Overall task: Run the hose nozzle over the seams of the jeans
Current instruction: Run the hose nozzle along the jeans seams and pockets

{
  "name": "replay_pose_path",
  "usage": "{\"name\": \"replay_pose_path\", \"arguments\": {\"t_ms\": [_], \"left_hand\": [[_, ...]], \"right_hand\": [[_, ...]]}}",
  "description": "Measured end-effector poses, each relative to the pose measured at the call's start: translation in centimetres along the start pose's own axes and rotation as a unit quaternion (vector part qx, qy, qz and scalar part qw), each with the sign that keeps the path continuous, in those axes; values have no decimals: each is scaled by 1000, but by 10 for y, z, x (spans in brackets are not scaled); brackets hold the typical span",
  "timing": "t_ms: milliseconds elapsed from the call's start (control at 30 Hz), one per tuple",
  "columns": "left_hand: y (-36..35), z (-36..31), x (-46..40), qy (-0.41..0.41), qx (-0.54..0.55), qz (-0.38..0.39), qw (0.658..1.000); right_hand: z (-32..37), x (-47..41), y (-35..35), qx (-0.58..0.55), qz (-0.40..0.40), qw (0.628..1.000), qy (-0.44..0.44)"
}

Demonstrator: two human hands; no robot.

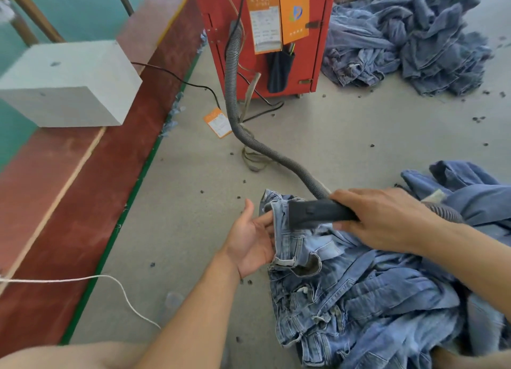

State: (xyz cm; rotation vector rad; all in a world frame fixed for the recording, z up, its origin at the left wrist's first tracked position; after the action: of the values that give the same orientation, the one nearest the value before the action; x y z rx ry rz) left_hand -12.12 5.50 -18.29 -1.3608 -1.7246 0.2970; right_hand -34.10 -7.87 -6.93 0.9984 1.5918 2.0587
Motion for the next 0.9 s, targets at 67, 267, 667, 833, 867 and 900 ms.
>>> {"name": "replay_pose_path", "arguments": {"t_ms": [67, 267, 667, 833, 867, 900], "left_hand": [[-4, 5, -1, 3, 16, -5, 1000], [-5, -1, -5, -11, 24, 2, 1000], [-15, 12, -14, -2, 17, 12, 1000], [-17, 11, -14, 4, 17, 7, 1000], [-16, 9, -15, -6, 28, 0, 1000], [-15, 7, -15, -16, 33, -7, 999]], "right_hand": [[7, -3, -6, 5, -2, 1000, 0], [4, -6, -10, -28, -62, 995, -76], [1, -9, -18, -90, 12, 992, -85], [-13, -23, -15, -120, -67, 980, -142], [-19, -20, -12, -120, -51, 983, -130], [-22, -16, -9, -118, -26, 986, -113]]}}
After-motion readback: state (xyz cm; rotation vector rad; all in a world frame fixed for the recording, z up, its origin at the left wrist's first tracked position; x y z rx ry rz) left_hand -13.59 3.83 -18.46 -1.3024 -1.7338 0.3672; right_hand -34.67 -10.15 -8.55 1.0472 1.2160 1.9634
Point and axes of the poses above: each hand's wrist, its own x-axis away from the middle knuckle, its own y-axis out of the back of the hand, z = x × y, the point moved 1 cm from there along -x, towards the middle knuckle, and after that the axes turned 9 degrees about -y, right-handed, at the moved point
